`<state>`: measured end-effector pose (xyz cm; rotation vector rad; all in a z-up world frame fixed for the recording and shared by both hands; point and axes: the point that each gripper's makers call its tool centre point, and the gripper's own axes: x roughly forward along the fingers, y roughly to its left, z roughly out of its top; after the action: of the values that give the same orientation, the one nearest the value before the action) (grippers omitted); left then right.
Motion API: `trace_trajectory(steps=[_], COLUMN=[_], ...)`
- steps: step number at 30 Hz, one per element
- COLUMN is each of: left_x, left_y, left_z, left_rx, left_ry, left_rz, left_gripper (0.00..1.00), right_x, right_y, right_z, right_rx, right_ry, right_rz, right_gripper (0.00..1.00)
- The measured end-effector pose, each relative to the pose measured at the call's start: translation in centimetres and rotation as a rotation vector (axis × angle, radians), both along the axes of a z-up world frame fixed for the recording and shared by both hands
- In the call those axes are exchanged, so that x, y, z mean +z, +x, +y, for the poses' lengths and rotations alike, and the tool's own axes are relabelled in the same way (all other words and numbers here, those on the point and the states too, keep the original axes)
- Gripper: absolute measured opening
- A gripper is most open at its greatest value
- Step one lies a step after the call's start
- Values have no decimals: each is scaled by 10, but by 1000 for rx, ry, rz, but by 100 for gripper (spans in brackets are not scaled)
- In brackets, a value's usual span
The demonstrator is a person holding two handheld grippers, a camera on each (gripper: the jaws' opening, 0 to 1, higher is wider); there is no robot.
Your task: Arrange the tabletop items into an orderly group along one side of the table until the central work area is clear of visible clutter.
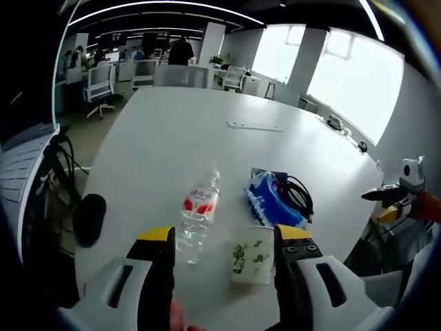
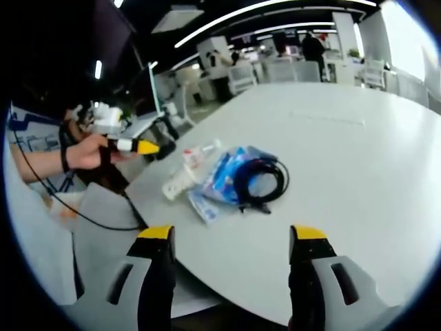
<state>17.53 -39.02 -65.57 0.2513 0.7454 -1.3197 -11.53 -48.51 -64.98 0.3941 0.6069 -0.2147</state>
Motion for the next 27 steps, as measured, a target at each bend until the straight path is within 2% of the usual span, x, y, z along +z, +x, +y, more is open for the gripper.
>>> trace_trajectory(steps=[4,9,27], left_x=[-2,-15,-45], left_y=[2,11,14], left_z=[-7,-14,-35], left_rx=[-7,1,-50], left_ry=[13,70,249], left_rz=[-4,-5,-3], left_gripper=[57,57,55], right_x=[-1,-3,-11], right_y=[1,3,4], right_z=[1,1,6], right_rx=[0,2,15], right_ry=[4,7,25], right_rz=[4,8,27], right_gripper=[66,65,65])
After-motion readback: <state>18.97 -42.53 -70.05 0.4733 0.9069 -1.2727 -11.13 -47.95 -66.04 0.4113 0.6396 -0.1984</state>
